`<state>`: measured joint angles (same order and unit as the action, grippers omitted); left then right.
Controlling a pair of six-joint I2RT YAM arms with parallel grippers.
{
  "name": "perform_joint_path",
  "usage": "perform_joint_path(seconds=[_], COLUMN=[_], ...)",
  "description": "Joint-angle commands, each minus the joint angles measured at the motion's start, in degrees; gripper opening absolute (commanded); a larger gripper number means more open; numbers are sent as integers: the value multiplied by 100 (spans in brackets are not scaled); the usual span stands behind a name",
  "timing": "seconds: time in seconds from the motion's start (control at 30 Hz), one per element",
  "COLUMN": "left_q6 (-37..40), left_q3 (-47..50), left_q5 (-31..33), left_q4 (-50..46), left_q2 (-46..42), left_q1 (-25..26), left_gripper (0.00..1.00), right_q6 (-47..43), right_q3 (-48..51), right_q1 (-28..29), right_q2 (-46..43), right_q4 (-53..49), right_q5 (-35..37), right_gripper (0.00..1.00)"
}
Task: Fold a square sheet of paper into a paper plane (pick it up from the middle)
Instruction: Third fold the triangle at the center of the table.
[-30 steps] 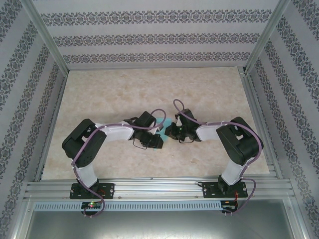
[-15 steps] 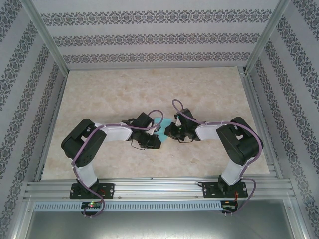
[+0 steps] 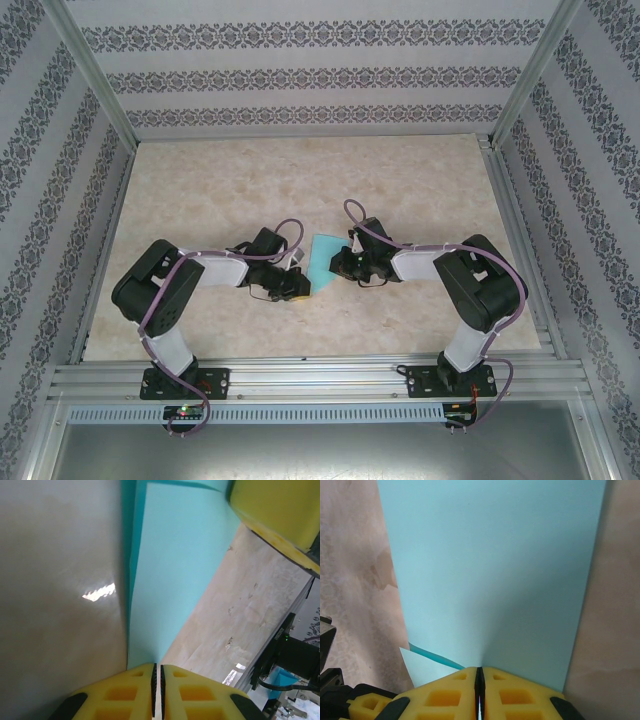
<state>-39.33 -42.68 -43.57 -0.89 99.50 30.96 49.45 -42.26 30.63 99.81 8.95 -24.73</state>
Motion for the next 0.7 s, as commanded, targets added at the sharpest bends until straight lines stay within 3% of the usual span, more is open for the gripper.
perform_joint_path(seconds=[0.0,0.27,0.5,0.67], left_q6=[255,659,270,177], left_q3=[48,-149,-360,-856], left_q5=[345,384,172,-22], left_q4=[-1151,-1855,-1056,-685], left_q2=[-199,-545,-1114,-593], left_q1=[-76,-68,-68,-11], left_gripper=[15,17,21,22], right_q6=[-189,-219,-133,-33], right_q3=[90,69,57,1], right_q1=[4,9,13,30], right_q2=[136,22,37,140], right_q4=[-734,-860,-764,-617], right_q5=[486,579,533,436], right_gripper=[12,14,14,14])
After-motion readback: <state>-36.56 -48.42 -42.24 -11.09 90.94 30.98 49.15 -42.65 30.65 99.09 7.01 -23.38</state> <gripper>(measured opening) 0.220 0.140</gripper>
